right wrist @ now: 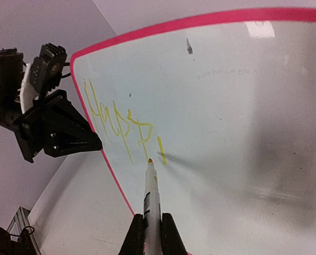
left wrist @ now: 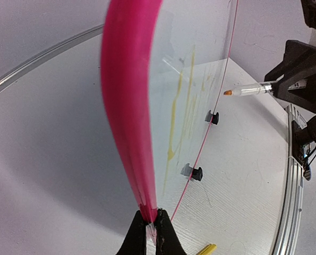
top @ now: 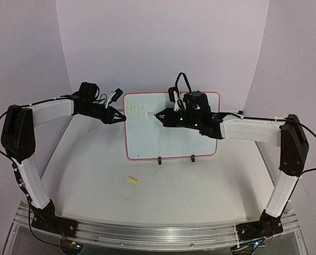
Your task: Write a sentence on the whiteboard
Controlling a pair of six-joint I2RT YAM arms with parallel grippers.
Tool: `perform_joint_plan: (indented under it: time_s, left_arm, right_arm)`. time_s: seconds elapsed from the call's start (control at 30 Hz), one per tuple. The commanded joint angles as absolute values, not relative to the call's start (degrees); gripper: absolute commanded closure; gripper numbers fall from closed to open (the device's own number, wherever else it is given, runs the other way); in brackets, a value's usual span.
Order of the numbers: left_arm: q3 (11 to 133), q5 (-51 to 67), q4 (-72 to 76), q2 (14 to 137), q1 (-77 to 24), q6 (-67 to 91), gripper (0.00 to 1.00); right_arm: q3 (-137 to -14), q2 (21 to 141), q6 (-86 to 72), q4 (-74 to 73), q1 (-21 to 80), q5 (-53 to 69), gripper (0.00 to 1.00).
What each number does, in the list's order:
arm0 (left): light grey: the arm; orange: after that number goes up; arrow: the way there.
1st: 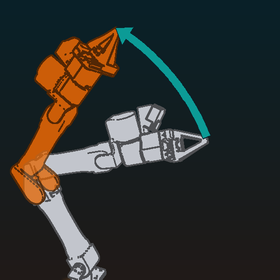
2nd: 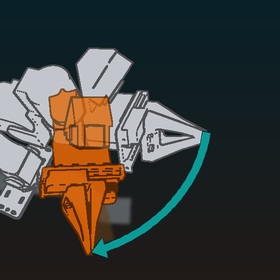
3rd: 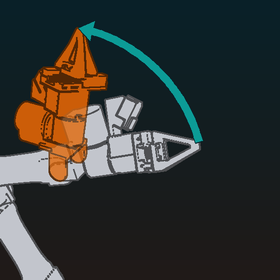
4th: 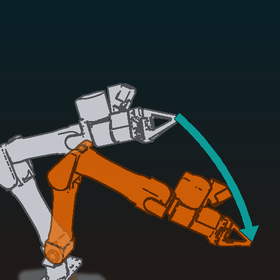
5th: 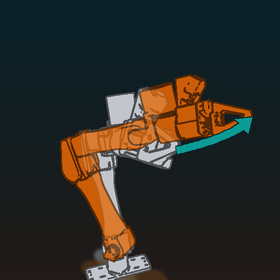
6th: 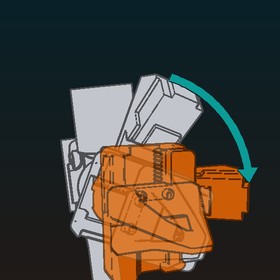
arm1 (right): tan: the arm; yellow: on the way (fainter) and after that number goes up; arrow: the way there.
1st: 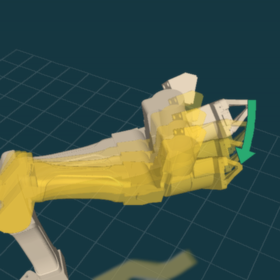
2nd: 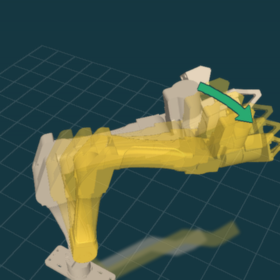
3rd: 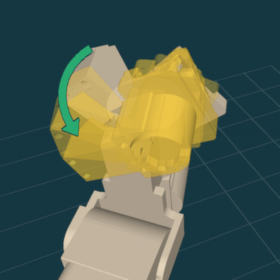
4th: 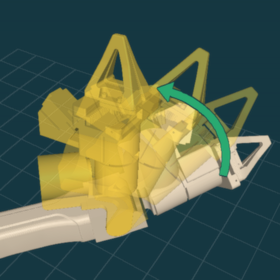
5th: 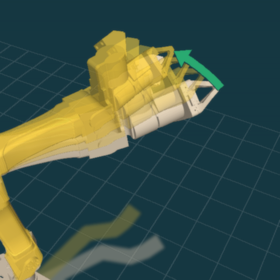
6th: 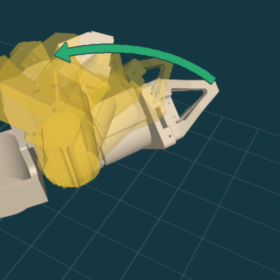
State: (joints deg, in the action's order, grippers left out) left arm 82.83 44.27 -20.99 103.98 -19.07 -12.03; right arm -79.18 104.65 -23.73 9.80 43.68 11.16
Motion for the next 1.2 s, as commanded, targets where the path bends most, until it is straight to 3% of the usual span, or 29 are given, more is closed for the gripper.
perform_joint_plan:
  time_s: [0.0,0.8,1.17]
  left_arm:
    - [82.88,43.54,-20.21,101.46,-19.53,-13.33,1.00]
    - [82.97,43.59,-20.21,101.43,-19.59,-13.28,1.00]
    - [82.84,43.51,-20.22,101.27,-19.59,-13.32,1.00]
  right_arm:
    - [-80.56,100.84,-22.46,13.72,43.52,11.36,1.00]
    - [-85.42,107.17,-22.40,12.13,43.42,5.68,1.00]
    - [-81.50,103.40,-21.30,14.92,43.42,6.98,1.00]
